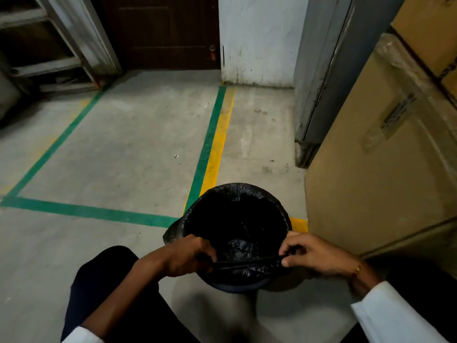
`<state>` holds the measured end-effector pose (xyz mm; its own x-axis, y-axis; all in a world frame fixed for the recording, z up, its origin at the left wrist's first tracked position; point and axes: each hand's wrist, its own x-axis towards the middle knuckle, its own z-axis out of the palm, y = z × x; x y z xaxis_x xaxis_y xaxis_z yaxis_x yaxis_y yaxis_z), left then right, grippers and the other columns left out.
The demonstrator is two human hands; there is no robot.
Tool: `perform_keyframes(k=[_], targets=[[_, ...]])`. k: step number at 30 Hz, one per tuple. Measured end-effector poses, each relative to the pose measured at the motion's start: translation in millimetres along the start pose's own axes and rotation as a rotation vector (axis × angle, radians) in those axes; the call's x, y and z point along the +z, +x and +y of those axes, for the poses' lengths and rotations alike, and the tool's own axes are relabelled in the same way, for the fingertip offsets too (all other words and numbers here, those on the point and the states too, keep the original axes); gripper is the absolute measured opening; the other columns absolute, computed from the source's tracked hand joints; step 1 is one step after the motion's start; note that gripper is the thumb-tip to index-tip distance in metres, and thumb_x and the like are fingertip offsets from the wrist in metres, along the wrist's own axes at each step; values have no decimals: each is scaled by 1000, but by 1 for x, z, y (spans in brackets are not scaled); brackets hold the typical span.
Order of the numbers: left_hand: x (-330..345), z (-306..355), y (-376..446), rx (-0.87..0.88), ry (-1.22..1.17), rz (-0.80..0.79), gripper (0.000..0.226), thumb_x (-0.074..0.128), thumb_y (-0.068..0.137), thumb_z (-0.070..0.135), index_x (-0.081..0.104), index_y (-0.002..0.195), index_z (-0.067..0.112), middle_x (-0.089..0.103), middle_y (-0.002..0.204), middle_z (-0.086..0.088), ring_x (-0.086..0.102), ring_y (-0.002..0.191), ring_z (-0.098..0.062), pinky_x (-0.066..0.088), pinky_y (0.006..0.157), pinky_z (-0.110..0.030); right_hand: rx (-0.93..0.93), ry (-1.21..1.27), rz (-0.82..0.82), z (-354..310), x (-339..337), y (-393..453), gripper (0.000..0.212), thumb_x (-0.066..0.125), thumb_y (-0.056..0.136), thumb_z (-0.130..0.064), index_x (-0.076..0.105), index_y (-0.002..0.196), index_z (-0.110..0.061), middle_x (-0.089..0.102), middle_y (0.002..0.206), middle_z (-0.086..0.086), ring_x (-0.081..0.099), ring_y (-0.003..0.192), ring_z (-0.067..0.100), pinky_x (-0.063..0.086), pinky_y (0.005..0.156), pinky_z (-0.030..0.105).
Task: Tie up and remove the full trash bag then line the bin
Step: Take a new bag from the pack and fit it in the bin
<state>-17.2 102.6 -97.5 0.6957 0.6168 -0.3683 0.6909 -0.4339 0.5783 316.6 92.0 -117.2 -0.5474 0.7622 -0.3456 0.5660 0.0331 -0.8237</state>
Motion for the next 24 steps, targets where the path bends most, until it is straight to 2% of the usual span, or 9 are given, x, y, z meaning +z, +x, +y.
perform_keyframes(k=[3,6,8,12,15,18,20,22,24], targets=[[10,1,-15,13,51,6,13,64,87,25,71,96,21,65,101,0,60,92,-11,40,76,-15,-41,148,-9,2,-5,-7,15,79,75,-35,76,88,-28,54,96,4,56,89,0,42,83,14],[24,4,-28,-41,88,-33,16,65,85,26,72,98,21,65,105,-1,61,95,-14,43,77,-20,-23,81,-42,15,-3,-15,21,77,67,-56,76,84,-43,49,99,6,53,95,-1,40,89,13],[34,9,-33,-115,168,-73,19,63,86,27,72,103,23,65,112,1,61,104,-16,48,81,-26,15,-76,-51,24,-1,-20,15,80,70,-44,72,79,-54,47,99,3,51,96,-1,39,88,12],[43,12,-35,-275,233,-116,25,60,88,27,69,111,29,63,121,1,59,112,-21,52,85,-31,146,-252,-85,35,6,-19,37,77,74,-24,67,69,-60,45,88,-7,52,89,7,42,86,25],[49,8,-35,-328,236,-120,26,61,88,30,68,113,31,61,125,3,53,121,-17,50,93,-33,232,-282,-154,31,13,-12,36,73,80,-16,67,67,-49,57,79,-13,59,78,2,46,75,19],[61,-8,-37,-423,55,-112,30,64,89,31,65,119,28,58,132,3,49,125,-15,43,102,-29,298,-237,-165,29,24,-6,30,65,84,-6,71,77,-35,64,59,-18,59,56,-1,40,53,8],[63,-24,-39,-526,5,-8,29,62,88,32,64,117,33,62,127,5,53,123,-18,46,100,-32,386,-242,-150,32,28,-2,26,60,87,-6,69,77,-28,64,55,-14,54,45,1,38,45,10],[57,-36,-38,-706,94,184,23,57,87,33,64,109,32,66,117,1,57,116,-26,52,88,-38,490,-231,-120,39,32,1,27,56,87,-6,64,71,-26,70,67,1,54,46,5,41,45,19],[47,-43,-31,-865,53,420,19,53,88,29,65,102,26,67,109,-5,61,106,-33,50,77,-36,589,-156,-78,41,35,1,23,50,88,-5,61,76,-21,68,69,7,52,46,9,38,43,20]])
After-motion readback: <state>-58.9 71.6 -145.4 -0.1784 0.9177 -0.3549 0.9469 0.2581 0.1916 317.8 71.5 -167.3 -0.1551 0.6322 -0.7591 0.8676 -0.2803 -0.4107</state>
